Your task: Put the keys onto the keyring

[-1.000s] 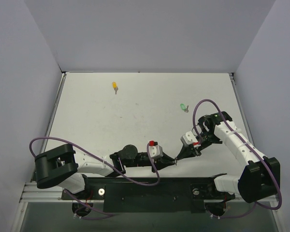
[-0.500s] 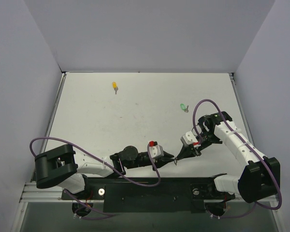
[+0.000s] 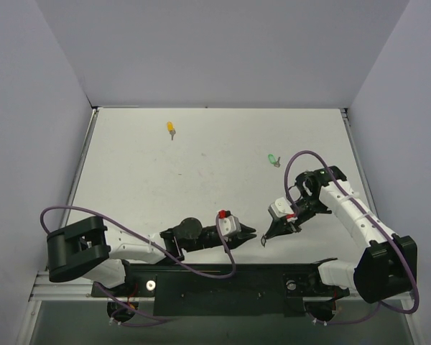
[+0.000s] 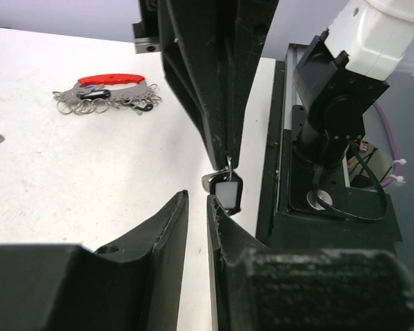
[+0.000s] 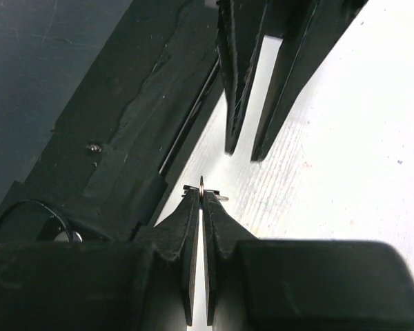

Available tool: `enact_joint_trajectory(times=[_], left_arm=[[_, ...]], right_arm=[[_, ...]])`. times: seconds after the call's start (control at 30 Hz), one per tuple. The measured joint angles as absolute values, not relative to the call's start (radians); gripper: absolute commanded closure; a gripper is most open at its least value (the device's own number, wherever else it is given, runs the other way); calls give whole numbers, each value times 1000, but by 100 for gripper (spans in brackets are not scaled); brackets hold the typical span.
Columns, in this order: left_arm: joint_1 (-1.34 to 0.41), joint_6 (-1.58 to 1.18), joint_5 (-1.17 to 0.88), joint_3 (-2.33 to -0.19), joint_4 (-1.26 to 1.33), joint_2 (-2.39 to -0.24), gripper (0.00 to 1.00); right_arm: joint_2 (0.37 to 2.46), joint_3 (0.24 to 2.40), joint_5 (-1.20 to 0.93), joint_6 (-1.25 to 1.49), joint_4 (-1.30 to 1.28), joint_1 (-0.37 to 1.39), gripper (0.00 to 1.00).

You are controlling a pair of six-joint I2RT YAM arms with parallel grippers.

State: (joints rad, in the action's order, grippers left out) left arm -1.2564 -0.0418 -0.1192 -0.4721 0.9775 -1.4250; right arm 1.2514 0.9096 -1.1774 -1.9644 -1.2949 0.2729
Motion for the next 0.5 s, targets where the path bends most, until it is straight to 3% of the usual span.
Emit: enact_joint_trajectory(times=[0.13,0.3,0.37,0.5], left_arm=[[-1256,-29,-71,-450,941,-1369,72],[-1225,-19,-1,-446,815,-1245,60],[-1192,-22,20,-458,709,-1177,54],[-1101,-27,50,-507,497,-1047,30]], right_arm=[[1239,910,-1128,-1927,-1295,240,100],[1227,933,-1074,-1826,-1295,170,100],[1222,949,-1055,-1778,-1294,126,100],[1187,955,-990,-1667,-1294,0,100]])
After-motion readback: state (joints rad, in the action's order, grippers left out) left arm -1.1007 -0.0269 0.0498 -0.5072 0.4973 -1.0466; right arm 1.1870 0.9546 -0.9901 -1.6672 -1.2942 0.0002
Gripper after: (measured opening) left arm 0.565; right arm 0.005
